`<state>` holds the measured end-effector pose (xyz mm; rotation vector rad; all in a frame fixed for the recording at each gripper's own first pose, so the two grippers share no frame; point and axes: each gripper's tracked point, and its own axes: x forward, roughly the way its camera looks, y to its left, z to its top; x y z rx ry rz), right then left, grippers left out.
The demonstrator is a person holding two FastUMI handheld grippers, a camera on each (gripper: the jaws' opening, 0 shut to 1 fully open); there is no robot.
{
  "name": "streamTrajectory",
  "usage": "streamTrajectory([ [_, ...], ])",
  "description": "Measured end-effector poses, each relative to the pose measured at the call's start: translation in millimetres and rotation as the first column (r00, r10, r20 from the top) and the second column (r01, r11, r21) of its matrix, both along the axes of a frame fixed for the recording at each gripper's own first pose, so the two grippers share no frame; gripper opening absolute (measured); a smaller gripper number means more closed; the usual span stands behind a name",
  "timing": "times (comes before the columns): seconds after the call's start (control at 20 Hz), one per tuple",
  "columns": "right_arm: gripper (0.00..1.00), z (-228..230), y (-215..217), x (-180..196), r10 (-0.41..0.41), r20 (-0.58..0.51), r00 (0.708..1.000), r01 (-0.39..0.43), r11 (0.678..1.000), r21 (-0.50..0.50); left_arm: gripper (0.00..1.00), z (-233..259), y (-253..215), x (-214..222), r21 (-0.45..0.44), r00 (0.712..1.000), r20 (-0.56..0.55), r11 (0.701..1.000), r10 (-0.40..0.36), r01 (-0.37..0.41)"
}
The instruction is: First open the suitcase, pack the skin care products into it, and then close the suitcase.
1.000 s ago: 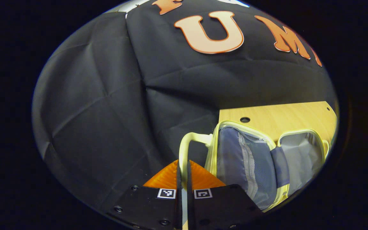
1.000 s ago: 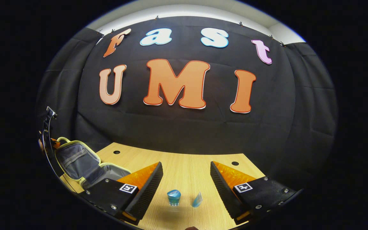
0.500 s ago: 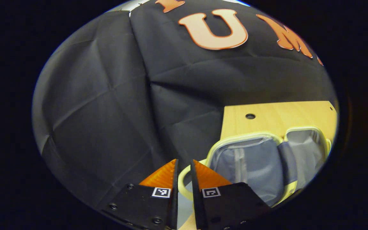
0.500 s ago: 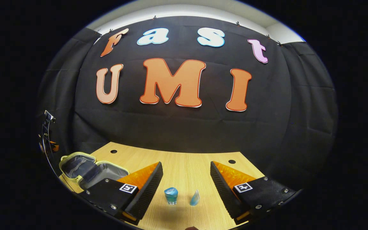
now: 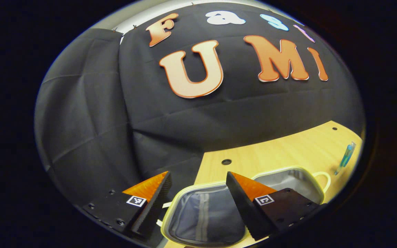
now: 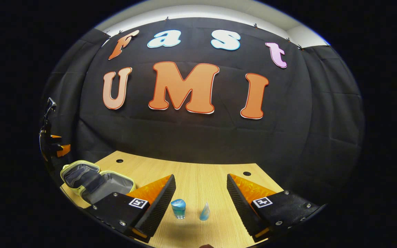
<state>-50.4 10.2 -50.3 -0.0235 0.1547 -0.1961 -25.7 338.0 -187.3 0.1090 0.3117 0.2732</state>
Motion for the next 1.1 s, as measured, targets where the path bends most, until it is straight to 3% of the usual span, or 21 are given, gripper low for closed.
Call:
streamTrajectory([
  [0.55, 0.95, -48.5, -20.0, 6.6, 0.068, -0.075, 0.995, -0.066, 0.998, 0.02, 0.98, 11.0, -186.5, 18.6, -0.098, 0.97, 0.062, 0.966, -0.233, 0.239],
  [1.1, 0.95, -109.4, -46.6, 23.8, 0.168, -0.18, 0.969, -0.167, 0.986, 0.02, 0.99, -23.9, -347.9, 36.5, -0.152, 0.93, 0.023, 0.918, -0.367, 0.366],
])
